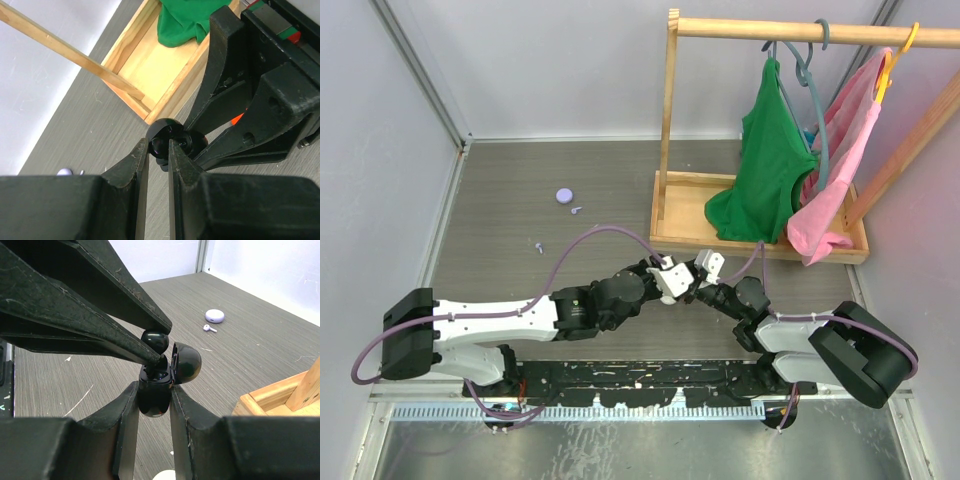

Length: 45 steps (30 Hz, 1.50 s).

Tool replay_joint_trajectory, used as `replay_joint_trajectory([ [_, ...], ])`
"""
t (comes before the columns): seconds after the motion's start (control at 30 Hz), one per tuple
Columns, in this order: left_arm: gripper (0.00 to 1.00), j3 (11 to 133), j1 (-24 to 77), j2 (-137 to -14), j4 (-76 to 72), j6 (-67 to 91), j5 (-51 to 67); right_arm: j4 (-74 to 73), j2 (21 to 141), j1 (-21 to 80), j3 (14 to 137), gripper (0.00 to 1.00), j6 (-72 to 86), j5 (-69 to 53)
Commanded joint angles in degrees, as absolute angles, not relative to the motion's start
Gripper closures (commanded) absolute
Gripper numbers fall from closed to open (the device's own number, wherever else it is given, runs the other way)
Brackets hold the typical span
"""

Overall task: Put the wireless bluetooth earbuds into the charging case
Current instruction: Place the earbud in the charging case, then adjust the earbud with the charging case.

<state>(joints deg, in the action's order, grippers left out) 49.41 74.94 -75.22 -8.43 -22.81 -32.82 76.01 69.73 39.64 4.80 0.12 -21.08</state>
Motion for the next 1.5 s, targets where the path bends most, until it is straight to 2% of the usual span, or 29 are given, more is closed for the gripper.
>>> replay_joint_trajectory([
  [0.0,0.87,50.8,75.6,-73.5,-5.8,-18.9,-32.8,83.1,68.6,39.6,5.6,0.99,-0.3,-18.6],
  [0.4,0.77,50.7,75.7,-73.2,-6.1,-15.4,-32.1,83.8,68.8,39.6,5.4,0.99,0.0,-18.5],
  [0.73,0.74,50.8,75.6,-70.9,-6.9,-13.4,-31.0,83.9,68.9,39.6,5.4,0.99,0.0,-18.8],
  [1.13,0.56,50.5,74.9,-62.8,-5.8,-10.8,-29.1,83.8,69.0,39.6,5.5,0.99,0.0,-18.8],
  [1.27,0.51,49.8,72.3,-61.0,-5.0,-7.4,-27.4,83.9,69.0,39.6,5.5,0.99,0.1,-18.9],
  [1.47,0.5,51.4,65.1,-62.4,0.4,0.3,-24.1,83.8,69.2,39.6,5.6,0.99,0.1,-18.9],
])
